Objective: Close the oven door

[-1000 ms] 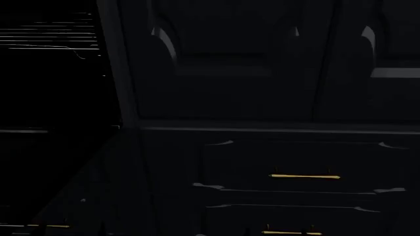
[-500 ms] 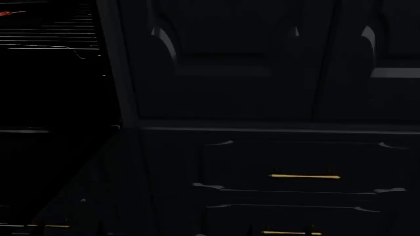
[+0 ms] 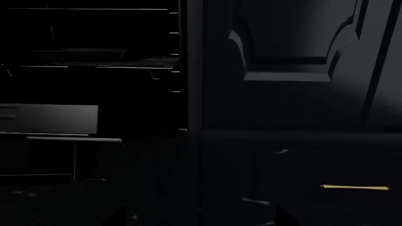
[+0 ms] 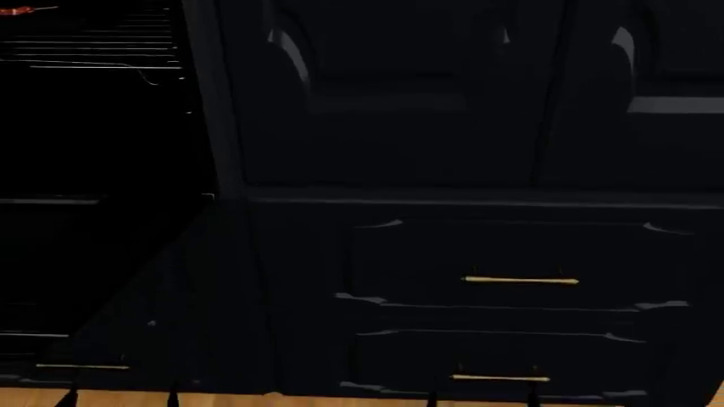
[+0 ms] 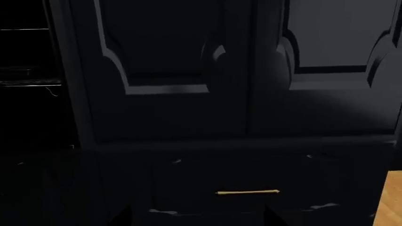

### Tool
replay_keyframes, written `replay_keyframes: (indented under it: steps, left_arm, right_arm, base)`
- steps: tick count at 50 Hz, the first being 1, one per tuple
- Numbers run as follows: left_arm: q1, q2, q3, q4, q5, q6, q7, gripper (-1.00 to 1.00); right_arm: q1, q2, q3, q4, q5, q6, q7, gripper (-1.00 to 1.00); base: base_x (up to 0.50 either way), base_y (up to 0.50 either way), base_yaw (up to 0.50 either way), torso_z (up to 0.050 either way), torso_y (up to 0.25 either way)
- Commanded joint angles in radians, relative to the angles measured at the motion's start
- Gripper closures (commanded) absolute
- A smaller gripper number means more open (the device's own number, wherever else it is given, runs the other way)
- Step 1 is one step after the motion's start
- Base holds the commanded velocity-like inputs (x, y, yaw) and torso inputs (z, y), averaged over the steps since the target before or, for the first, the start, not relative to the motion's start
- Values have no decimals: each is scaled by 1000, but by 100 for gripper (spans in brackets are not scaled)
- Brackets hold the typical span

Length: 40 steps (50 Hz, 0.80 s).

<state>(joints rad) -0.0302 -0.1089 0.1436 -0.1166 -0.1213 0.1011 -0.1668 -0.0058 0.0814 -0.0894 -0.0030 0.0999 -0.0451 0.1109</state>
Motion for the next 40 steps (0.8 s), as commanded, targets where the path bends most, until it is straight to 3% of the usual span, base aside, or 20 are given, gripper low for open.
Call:
replay_keyframes:
  steps: [1, 15, 40]
  left_arm:
    - [-2, -9, 13, -4, -9, 3, -12, -100]
    - [-5, -19, 26, -3, -16, -1, -26, -100]
    - [-5, -35, 46, 8, -32, -8, -44, -100]
  right_arm:
    - [0, 13, -15, -1, 14, -4, 18, -100]
    - [1, 30, -37, 3, 28, -8, 27, -100]
    - [-1, 54, -64, -5, 49, -14, 39, -100]
  base:
    - [-289, 0, 0, 0, 0]
    - [-290, 0, 0, 0, 0]
    - [-262, 185, 0, 0, 0]
